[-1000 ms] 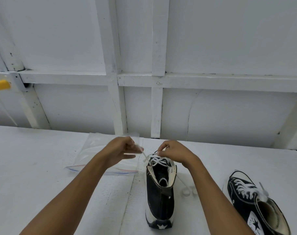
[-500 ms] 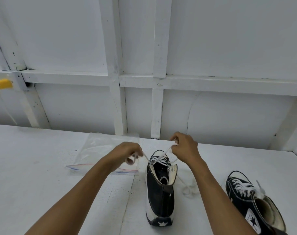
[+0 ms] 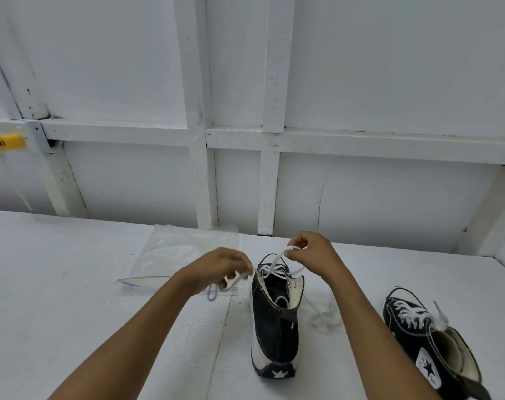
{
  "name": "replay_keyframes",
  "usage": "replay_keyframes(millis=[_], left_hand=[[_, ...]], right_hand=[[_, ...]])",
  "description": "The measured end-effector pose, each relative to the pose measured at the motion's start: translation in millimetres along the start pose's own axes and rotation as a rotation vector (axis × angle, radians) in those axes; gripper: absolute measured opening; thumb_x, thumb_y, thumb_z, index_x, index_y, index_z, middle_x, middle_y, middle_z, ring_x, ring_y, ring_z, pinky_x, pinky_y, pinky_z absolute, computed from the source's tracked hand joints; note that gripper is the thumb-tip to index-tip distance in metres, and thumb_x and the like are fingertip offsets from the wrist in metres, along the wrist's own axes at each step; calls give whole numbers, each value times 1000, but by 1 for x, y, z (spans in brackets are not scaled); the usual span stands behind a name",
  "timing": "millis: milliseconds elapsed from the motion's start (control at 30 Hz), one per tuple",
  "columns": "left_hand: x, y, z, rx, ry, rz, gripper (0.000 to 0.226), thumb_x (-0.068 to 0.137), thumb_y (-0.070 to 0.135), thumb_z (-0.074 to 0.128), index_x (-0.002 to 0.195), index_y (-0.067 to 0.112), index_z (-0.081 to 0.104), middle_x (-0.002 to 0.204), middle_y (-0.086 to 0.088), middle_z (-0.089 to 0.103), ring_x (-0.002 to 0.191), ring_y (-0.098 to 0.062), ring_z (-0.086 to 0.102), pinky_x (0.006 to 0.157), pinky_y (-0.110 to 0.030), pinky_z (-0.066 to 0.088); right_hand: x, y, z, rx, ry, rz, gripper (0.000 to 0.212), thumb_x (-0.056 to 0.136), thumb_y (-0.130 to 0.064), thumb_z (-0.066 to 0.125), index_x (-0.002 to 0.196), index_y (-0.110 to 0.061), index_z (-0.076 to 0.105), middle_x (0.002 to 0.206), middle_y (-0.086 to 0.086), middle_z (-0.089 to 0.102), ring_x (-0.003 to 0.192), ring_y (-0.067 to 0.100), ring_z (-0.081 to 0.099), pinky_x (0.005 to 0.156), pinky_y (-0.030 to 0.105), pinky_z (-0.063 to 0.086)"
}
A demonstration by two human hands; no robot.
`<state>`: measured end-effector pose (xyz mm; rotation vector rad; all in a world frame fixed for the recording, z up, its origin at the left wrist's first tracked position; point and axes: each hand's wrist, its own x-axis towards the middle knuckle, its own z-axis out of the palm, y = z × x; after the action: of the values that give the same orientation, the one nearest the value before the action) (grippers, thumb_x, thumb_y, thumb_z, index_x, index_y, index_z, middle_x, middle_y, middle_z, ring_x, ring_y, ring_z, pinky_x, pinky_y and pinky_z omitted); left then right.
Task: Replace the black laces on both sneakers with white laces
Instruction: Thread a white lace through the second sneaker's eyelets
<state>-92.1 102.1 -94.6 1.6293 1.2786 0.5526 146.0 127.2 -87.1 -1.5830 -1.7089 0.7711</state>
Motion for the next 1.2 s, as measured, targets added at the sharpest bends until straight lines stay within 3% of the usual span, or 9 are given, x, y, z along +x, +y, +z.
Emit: replay_keyframes(millis=[133, 233, 333, 433, 533, 767, 900, 1067, 1200], left_hand=[[-1, 14, -7, -607, 246, 92, 24, 95, 10, 45, 76, 5, 59, 95, -15, 73, 97, -25, 69, 80, -38, 50], [1, 18, -10, -884, 228, 35, 23, 93, 12, 44, 69, 10, 46, 68, -12, 57, 56, -25, 56, 59, -33, 50], [5, 8, -7, -423, 233, -110, 14, 95, 17, 55, 86, 7, 53, 73, -7, 53, 44, -10, 30, 40, -20, 24], [7, -8, 1, 73, 33, -153, 15, 94, 27, 66, 106, 16, 65, 83, -8, 63, 47, -10, 33, 41, -21, 28], [7, -9, 9, 221, -73, -74, 13, 93, 28, 66, 89, 19, 74, 78, -5, 66, 49, -13, 37, 43, -22, 29], [16, -4, 12, 243, -66, -97, 21, 93, 18, 58, 77, 15, 71, 82, 3, 68, 81, -10, 59, 80, -25, 45], [25, -5, 23, 120, -30, -93, 30, 100, 29, 55, 75, 15, 64, 71, 2, 65, 69, -10, 56, 64, -20, 42], [26, -13, 26, -24, -31, -115, 35, 97, 24, 56, 64, 19, 65, 65, 1, 64, 71, -15, 59, 76, -33, 43], [23, -12, 24, -218, -71, -139, 25, 92, 16, 52, 69, 12, 60, 65, -5, 56, 64, -18, 56, 76, -36, 41]], right_hand=[[-6, 3, 2, -24, -113, 88, 35, 76, -17, 79, 106, -17, 61, 106, 1, 60, 95, 17, 59, 72, 27, 47], [-12, 5, -2, -18, -229, 212, 46, 75, -23, 82, 113, -17, 57, 107, 1, 57, 93, 16, 55, 72, 28, 44], [-16, 9, -6, 29, -244, 298, 42, 76, -23, 80, 111, -15, 57, 106, 3, 58, 91, 16, 53, 69, 29, 43], [-20, 12, -8, 73, -239, 337, 33, 77, -23, 79, 100, -12, 58, 95, 4, 57, 81, 16, 51, 65, 28, 41], [-23, 13, -6, 97, -251, 348, 27, 77, -26, 79, 94, -13, 63, 101, 6, 63, 83, 16, 56, 63, 28, 42], [-28, 17, -3, 179, -280, 389, 26, 84, -31, 74, 98, -10, 68, 108, 6, 66, 88, 19, 62, 70, 30, 48], [-29, 20, 3, 196, -300, 413, 21, 96, -30, 57, 93, -11, 64, 93, 6, 66, 78, 17, 60, 69, 30, 44], [-25, 27, 2, 123, -356, 452, 17, 92, -23, 58, 77, -15, 63, 74, 0, 61, 70, 13, 59, 69, 29, 40], [-21, 27, -4, 304, -279, 411, 24, 91, -22, 62, 68, -16, 59, 67, -3, 58, 69, 13, 58, 70, 31, 39]])
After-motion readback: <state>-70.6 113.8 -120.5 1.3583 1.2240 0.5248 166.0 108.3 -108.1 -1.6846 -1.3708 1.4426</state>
